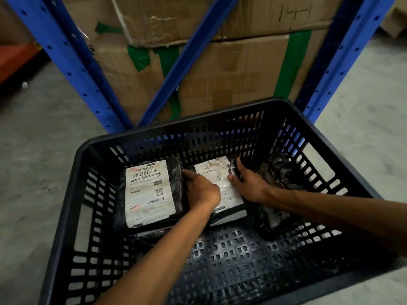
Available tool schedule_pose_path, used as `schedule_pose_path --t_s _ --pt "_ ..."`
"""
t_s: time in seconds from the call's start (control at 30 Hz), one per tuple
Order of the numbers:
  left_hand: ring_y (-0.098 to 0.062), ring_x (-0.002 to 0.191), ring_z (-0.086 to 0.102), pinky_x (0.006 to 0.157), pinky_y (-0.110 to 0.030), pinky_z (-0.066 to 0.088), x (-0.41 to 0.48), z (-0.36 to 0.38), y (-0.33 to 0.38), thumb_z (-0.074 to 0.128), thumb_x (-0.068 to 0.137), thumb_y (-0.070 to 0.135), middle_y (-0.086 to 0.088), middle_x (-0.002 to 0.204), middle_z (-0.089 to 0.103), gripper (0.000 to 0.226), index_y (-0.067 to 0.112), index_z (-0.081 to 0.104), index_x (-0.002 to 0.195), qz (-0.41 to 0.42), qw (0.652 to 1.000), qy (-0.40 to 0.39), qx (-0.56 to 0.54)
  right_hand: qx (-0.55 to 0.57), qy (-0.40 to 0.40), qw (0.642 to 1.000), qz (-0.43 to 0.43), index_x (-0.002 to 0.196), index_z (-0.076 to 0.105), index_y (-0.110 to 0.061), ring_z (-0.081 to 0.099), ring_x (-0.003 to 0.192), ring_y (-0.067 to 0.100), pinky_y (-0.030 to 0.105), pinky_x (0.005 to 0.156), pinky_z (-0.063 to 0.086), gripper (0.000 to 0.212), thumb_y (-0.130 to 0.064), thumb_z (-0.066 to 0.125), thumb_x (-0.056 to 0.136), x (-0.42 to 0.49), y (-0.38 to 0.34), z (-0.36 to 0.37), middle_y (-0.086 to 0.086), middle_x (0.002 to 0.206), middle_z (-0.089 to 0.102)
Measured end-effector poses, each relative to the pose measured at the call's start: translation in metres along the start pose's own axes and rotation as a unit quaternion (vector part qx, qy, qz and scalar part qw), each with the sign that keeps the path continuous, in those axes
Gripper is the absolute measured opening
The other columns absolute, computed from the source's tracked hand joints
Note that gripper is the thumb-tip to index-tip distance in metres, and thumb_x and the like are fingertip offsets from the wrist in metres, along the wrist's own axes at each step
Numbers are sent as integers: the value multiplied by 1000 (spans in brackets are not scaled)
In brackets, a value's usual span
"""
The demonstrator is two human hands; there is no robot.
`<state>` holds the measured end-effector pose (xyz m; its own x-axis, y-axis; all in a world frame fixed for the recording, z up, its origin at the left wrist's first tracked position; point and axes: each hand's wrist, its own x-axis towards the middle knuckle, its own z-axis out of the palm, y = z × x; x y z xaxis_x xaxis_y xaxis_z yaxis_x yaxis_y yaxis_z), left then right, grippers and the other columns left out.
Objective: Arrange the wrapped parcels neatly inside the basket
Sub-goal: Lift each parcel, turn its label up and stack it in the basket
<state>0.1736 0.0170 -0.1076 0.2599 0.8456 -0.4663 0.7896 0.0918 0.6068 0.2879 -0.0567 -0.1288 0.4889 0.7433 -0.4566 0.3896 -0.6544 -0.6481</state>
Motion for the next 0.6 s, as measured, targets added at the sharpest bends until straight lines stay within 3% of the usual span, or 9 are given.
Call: schedule_pose_path --t_s 0.1,0.2,0.33,0.4,0.5,0.53,0.6 --pt "-34 142 41 109 -44 42 -2 9 -2 52 92 2 -17 159 33 90 3 -9 158 1 999 42 9 -16 14 1000 6 158 3 -16 51 130 31 30 101 43 77 -42 46 100 6 0 -1 15 147 51" --pt "-33 146 34 107 -41 43 -8 9 -6 54 94 5 -16 165 19 87 6 -4 159 35 996 50 57 -64 17 998 8 154 24 -9 49 133 31 31 103 42 70 -40 52 97 2 -7 -9 14 147 51" --pt "-31 155 -6 124 -44 17 -29 6 -1 52 95 20 -14 168 -10 87 12 -6 160 113 980 -10 166 -224 1 970 -96 132 55 -7 57 122 34 35 95 48 46 -29 60 92 -29 -21 -43 16 129 63" --pt "-28 155 -10 125 -43 10 -43 9 1 49 94 24 -12 168 -9 86 13 -5 160 168 969 -60 173 -289 16 941 -175 131 58 -12 61 117 32 36 92 50 44 -25 61 89 -51 -26 -64 13 124 68" --pt "-38 146 28 116 -44 34 -65 20 2 54 89 24 -19 155 36 70 16 30 154 206 953 -166 148 -416 5 880 -231 135 55 -21 61 118 31 42 94 53 49 -25 56 87 -86 -21 -87 9 129 65" --pt "-41 142 32 113 -45 37 -72 25 1 55 88 23 -21 149 42 62 16 42 148 216 945 -196 151 -474 -10 848 -238 133 55 -21 61 118 30 42 95 52 47 -26 54 86 -96 -16 -90 8 130 64" --pt "-43 150 15 121 -46 24 -86 34 -9 56 88 19 -23 158 27 61 16 43 148 269 919 -207 199 -563 -56 789 -239 132 54 -16 53 129 28 41 106 44 49 -25 54 84 -112 -2 -89 7 138 57"
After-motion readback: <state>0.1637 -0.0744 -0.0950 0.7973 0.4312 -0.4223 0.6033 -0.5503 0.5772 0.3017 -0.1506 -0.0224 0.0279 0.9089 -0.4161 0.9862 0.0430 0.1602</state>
